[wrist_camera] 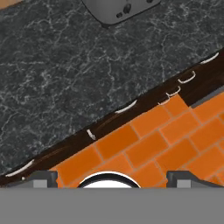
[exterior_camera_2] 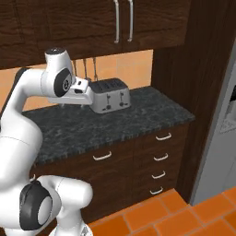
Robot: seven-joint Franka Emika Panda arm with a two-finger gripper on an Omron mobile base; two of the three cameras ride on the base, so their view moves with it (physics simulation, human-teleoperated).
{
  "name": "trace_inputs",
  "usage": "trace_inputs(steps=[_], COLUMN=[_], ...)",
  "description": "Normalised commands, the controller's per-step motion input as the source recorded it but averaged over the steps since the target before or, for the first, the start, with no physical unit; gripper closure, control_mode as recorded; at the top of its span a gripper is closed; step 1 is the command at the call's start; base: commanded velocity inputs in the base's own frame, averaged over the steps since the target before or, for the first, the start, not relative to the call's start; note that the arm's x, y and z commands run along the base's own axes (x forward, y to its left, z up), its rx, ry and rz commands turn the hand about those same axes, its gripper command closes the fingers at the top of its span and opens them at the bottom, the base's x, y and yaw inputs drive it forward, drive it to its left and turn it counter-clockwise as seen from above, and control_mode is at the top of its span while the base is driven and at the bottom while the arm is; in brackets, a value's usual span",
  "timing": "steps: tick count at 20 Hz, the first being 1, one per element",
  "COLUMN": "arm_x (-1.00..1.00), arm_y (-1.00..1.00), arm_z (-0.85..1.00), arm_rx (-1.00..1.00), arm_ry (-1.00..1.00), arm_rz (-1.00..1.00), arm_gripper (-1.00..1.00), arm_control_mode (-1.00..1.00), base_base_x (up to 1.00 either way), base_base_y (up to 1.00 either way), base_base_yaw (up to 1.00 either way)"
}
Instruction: Take a straw from the drawer in front and place it inside the glass cup on the dining counter.
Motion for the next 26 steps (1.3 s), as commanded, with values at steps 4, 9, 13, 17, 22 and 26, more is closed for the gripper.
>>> trace_inputs(steps=[4, 9, 13, 17, 22, 26], arm_x=[0.00, 0.00, 0.00, 0.12, 0.02, -0.15], arm_y=[0.00, 0.00, 0.00, -0.21, -0.97, -0.82], arm_z=[0.00, 0.00, 0.00, -0.43, -1.00, -1.00], arm_rx=[0.00, 0.00, 0.00, 0.05, 0.35, 0.49], arm_ry=[0.00, 0.00, 0.00, -0.02, -0.02, 0.00], arm_rz=[0.00, 0.00, 0.00, 0.00, 0.00, -0.01], arm_gripper=[-1.00, -1.00, -1.00, -1.00, -1.00, -1.00], arm_control_mode=[1.00, 1.00, 1.00, -1.00, -1.00, -1.00], base_base_x=[-0.08, 0.03, 0.02, 0.05, 0.00, 0.00], base_base_y=[0.52, 0.76, 0.60, 0.03, 0.00, 0.00], base_base_yaw=[-0.43, -0.38, -0.30, -0.08, 0.00, 0.00])
